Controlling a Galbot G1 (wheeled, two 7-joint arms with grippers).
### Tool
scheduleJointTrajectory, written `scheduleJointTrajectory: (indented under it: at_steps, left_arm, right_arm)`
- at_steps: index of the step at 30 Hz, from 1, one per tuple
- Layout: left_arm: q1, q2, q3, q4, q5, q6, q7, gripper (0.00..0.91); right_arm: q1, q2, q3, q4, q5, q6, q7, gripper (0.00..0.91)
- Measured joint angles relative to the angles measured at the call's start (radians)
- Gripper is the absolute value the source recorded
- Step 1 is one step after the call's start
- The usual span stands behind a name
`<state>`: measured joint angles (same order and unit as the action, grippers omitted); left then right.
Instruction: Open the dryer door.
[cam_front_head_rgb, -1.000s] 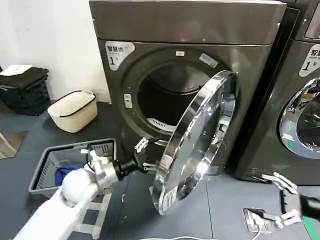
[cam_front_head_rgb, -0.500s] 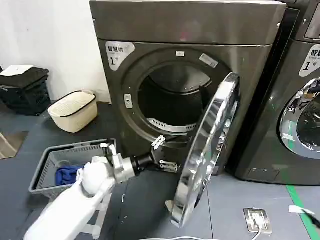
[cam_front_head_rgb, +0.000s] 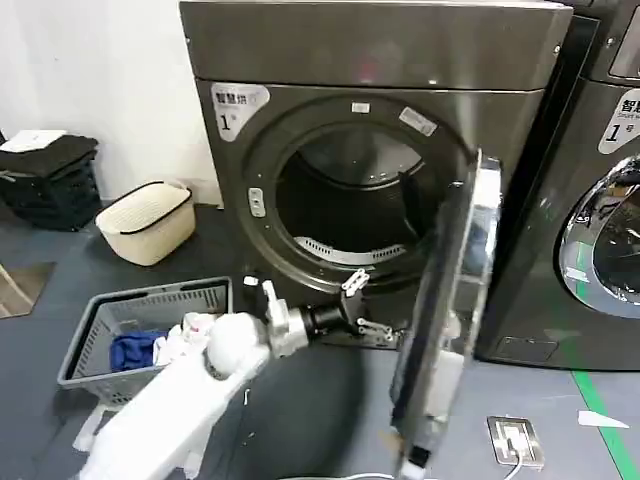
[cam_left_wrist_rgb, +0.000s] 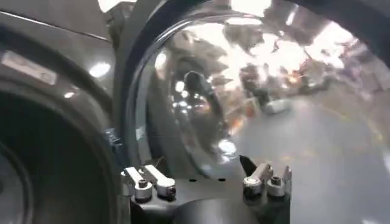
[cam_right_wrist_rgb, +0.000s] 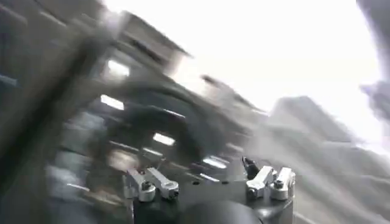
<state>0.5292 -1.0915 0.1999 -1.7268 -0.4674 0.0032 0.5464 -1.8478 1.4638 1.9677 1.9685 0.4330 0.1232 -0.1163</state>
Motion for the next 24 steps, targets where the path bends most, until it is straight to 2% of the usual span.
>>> scheduleJointTrajectory:
  at_steps: [1,2,4,6,15,24]
  left_arm:
    - [-0.012,-0.005,0.012,0.008,-0.002,-0.001,-0.009,0.907]
    - [-0.023,-0.011,0.024,0.018,-0.002,-0.001,-0.019,0.907]
    - [-0.044,-0.027,0.046,0.033,-0.002,0.0,-0.036,0.907]
    - [-0.064,-0.043,0.067,0.05,-0.002,0.0,-0.05,0.907]
    - [-0.133,-0.145,0.147,0.126,0.01,0.003,-0.072,0.907]
    - [-0.182,-0.274,0.206,0.221,0.034,0.005,-0.102,0.907]
  right_arm:
    - [0.01,0.013,0.029,-0.004,-0.026,-0.047,0.052,0.907]
    - [0.019,0.022,0.053,-0.009,-0.051,-0.071,0.095,0.907]
    - [0.034,0.036,0.103,-0.025,-0.097,-0.104,0.173,0.907]
    - [0.038,0.053,0.152,-0.05,-0.111,-0.13,0.223,0.907]
    - [0.019,0.116,0.315,-0.131,-0.095,-0.116,0.276,0.907]
    - [0.007,0.145,0.417,-0.129,-0.098,-0.194,0.314,0.907]
